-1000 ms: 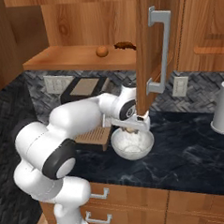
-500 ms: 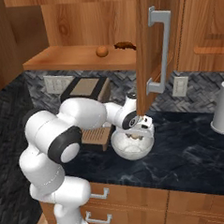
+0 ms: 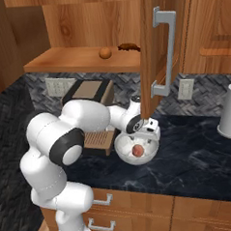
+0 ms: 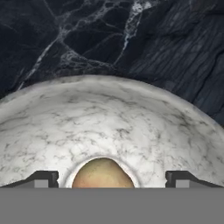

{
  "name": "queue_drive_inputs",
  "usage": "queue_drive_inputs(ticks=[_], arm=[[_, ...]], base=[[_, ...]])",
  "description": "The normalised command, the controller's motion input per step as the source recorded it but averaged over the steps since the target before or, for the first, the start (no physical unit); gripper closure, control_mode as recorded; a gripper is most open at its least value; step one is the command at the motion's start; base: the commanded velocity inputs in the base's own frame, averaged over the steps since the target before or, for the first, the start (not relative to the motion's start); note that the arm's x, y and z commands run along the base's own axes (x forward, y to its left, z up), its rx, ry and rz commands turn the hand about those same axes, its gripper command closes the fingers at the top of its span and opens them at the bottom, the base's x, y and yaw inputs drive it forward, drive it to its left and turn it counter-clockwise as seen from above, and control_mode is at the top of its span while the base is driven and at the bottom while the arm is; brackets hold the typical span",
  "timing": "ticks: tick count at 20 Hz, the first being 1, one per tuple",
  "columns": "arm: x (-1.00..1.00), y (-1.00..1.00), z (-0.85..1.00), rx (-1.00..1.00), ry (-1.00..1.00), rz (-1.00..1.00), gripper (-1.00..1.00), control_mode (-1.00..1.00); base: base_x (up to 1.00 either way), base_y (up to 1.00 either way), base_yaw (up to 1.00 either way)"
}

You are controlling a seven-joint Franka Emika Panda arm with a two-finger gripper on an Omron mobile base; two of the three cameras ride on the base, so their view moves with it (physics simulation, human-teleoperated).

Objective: Open the cabinet. Pick the tangerine and peach from the cabinet and place them into the bowl. Then close the cabinet.

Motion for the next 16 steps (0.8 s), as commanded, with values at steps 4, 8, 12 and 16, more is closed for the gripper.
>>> queue_drive_inputs(ticks=[4, 8, 12, 16], arm=[[0.09, 0.10, 0.64, 0.00, 0.00, -0.04, -1.00, -1.00], [0.00, 0.30, 0.92, 0.00, -0.03, -0.04, -1.00, -1.00], [-0.12, 0.46, 0.98, -0.03, -0.06, 0.00, -1.00, -1.00], [-0.25, 0.52, 1.00, -0.06, -0.11, 0.00, -1.00, -1.00]], base=[[0.00, 0.00, 0.00], [0.00, 0.00, 0.00], [0.00, 0.00, 0.00], [0.00, 0.00, 0.00]])
